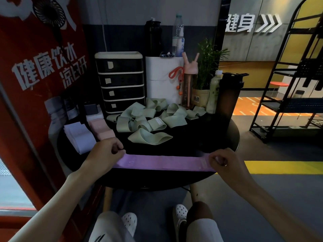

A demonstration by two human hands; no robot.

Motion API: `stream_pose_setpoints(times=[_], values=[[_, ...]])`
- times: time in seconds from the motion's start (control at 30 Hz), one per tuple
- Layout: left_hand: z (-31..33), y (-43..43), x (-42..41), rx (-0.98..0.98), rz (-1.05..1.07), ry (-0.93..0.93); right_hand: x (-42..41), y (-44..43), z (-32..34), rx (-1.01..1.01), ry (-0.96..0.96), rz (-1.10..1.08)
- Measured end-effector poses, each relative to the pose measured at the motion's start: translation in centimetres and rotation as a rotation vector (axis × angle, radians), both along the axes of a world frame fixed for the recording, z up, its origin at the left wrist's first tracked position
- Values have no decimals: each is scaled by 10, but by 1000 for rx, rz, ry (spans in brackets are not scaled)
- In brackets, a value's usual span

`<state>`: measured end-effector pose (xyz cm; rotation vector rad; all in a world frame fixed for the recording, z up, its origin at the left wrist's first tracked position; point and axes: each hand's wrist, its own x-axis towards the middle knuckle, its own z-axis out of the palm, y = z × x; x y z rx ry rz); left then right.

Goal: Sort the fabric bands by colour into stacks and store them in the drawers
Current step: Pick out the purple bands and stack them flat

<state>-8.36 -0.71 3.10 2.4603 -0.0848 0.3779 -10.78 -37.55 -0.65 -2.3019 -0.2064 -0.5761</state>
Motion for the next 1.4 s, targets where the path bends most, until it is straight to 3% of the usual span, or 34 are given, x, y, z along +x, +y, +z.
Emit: stream_pose_setpoints(times=[0.1, 0.23, 0.6, 1.13, 1.27, 1.4], values=[[1, -3, -2, 196, -51, -66, 1, -2, 0, -30, -36, 26], [4, -19, -11, 392, -328, -43, -1, -5, 3, -94, 72, 204], [-14, -62, -5, 338, -545, 37, 7, -13, -2, -104, 162, 283], [-17, -47, 5, 410, -517, 20, 6, -20, 2, -15, 165, 306], [-15, -31, 4, 428, -485, 41, 6, -26, -4, -106, 145, 242], [-16, -23, 5, 414, -486, 55, 5, -20, -1, -70, 156, 250]])
